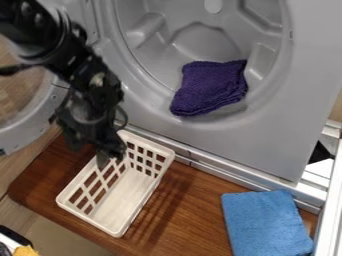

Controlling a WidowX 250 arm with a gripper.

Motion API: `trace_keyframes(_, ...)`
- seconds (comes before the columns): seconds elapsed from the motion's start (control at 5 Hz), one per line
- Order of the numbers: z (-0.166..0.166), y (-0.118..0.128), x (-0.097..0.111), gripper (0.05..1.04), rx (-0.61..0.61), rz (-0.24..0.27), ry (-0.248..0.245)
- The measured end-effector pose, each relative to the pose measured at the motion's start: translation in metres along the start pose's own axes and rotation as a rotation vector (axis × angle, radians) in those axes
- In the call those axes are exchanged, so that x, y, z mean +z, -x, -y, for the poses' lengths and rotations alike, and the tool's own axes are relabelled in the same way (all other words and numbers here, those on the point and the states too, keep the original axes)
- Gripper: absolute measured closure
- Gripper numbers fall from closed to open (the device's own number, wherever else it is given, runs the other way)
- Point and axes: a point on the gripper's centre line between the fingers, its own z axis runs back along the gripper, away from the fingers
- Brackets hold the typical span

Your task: Move the bucket to the left of the table

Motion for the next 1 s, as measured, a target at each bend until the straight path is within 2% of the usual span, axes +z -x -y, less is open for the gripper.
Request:
trace_keyframes(0.2, -0.005, -0.005, 0.011, 0.074, -0.018, -0.005, -0.029)
trace_keyframes(0.6, -0.001, -0.022, 0.055, 0.083, -0.087, 0.095, -0.083)
trace_keyframes(1.0, -0.001, -0.022, 0.056, 0.083, -0.087, 0.092, -0.085)
